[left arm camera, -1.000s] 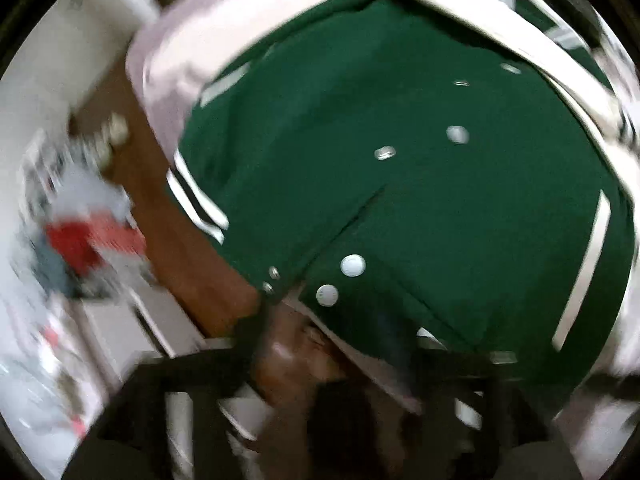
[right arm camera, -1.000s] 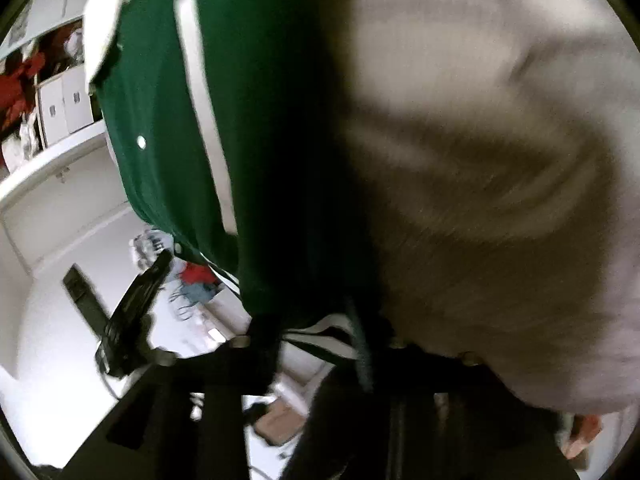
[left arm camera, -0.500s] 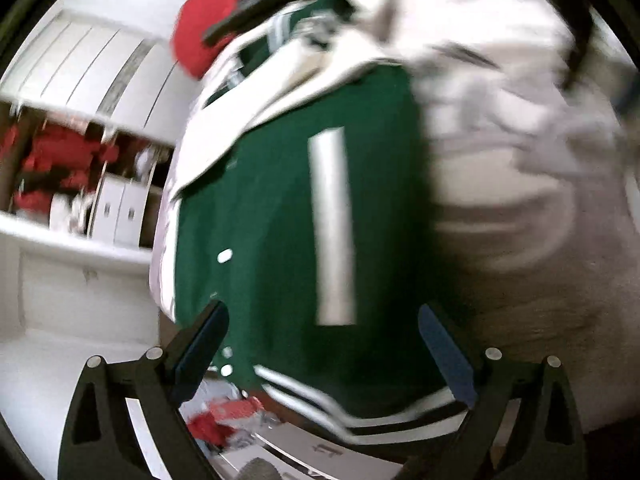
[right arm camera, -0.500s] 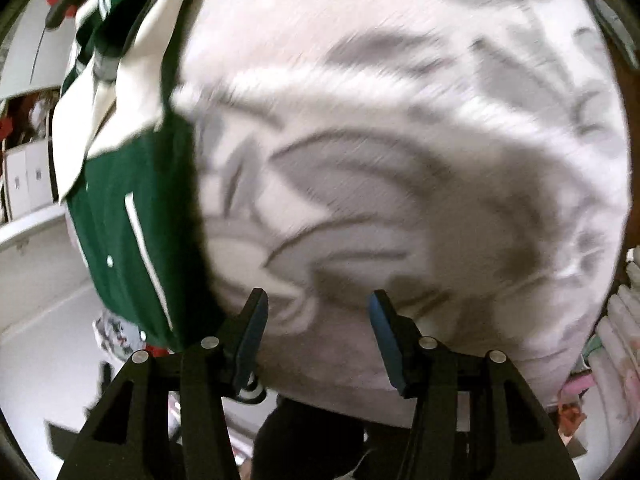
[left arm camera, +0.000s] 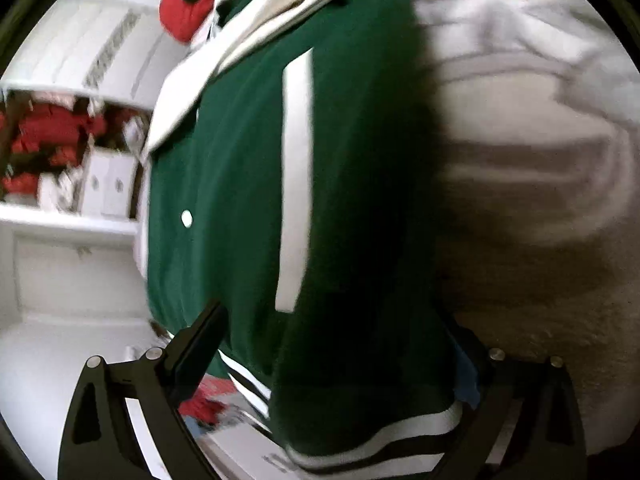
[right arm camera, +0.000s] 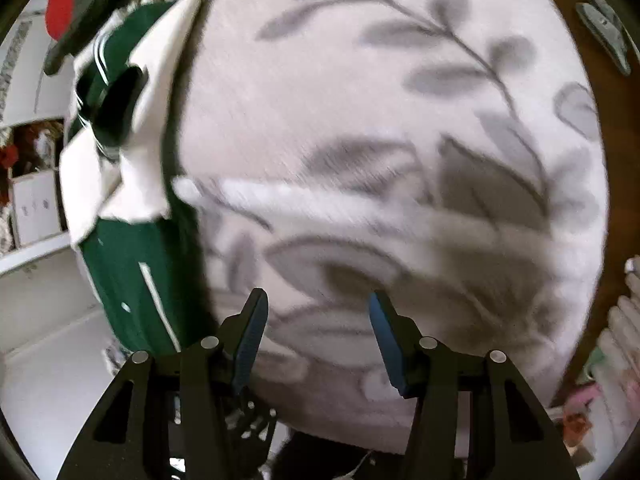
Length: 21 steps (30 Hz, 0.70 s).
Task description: Fold large clothes
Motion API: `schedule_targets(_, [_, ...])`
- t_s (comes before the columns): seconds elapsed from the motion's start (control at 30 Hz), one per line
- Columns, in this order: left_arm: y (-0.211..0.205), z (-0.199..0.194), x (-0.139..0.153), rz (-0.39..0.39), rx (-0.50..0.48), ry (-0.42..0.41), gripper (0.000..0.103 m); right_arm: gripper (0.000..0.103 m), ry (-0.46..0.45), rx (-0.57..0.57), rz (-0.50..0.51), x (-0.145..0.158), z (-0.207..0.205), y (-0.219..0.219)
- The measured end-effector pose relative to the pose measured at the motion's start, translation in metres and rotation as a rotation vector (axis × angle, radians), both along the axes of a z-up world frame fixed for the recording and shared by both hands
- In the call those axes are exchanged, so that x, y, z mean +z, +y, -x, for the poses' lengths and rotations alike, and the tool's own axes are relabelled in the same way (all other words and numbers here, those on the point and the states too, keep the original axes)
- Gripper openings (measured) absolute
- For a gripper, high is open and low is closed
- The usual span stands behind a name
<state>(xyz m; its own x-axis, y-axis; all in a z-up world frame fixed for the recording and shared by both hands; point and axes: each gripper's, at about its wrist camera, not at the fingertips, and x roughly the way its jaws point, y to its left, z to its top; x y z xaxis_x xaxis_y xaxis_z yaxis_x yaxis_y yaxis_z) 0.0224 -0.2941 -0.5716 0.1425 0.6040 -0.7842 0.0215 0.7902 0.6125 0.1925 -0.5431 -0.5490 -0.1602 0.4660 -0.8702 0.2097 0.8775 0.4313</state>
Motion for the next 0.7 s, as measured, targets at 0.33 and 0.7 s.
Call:
schedule_targets(0.33, [0.035, -0.008, 0.041, 0.143, 0.091, -0.078, 0.032, 0.079, -0.143, -0.053, -0.486, -0.032, -0.130, 0.076])
schedule_targets(0.7, [0.081, -0.017, 0.091, 0.208, 0.075, -0.130, 0.030, 0.024, 0.024, -0.106, -0.510, -0.067, -0.175, 0.147])
